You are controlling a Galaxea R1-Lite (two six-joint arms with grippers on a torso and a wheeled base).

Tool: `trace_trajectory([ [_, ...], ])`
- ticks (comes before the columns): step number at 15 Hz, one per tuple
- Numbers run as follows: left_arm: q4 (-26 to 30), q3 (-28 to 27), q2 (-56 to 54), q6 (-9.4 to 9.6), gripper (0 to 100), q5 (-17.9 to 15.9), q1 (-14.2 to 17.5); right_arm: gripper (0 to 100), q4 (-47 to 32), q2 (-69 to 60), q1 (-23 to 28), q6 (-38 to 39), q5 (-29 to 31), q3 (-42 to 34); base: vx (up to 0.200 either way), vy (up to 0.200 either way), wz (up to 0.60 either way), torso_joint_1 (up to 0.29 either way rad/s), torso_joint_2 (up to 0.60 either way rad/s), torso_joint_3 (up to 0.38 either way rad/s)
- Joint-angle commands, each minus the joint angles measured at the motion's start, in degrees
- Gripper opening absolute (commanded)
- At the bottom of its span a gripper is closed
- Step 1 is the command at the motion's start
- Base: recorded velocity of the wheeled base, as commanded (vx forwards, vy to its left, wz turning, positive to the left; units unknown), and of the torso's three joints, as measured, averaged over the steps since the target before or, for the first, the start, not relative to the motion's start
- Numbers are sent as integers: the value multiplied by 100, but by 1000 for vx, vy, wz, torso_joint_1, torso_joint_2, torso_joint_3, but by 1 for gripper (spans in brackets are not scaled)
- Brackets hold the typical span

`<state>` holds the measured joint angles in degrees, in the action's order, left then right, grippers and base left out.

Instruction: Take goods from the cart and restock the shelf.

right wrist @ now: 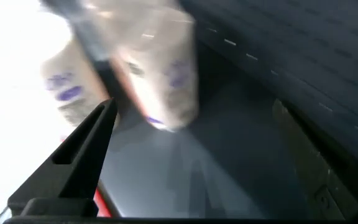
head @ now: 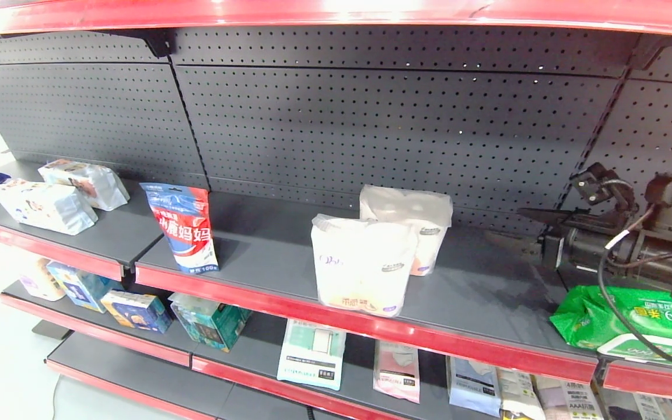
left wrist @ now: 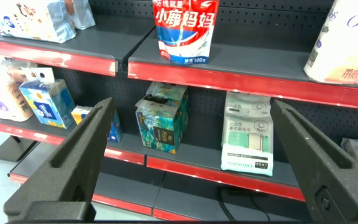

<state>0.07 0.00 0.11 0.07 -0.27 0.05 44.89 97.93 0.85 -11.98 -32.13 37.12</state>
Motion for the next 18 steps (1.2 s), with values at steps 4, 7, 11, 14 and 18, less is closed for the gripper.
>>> trace_trajectory([
  [4, 1, 0, -2, 1, 100, 0, 4, 100, -3038, -3271, 231, 21, 1930, -609, 0, 0, 0, 0, 0, 0],
  [7, 1, 0, -2, 1, 100, 0, -5, 100, -4612, -5776, 310, 12, 2950, -1462, 0, 0, 0, 0, 0, 0],
  [11, 1, 0, -2, 1, 100, 0, -5, 100, -4849, -8571, 486, 21, 3231, -2745, 0, 0, 0, 0, 0, 0],
  [14, 1, 0, -2, 1, 100, 0, 4, 100, -4743, -9239, 407, 355, 3266, -3396, 0, 0, 0, 0, 0, 0],
  [18, 1, 0, -2, 1, 100, 0, 4, 100, -4445, -9283, 205, 864, 3275, -3580, 0, 0, 0, 0, 0, 0],
])
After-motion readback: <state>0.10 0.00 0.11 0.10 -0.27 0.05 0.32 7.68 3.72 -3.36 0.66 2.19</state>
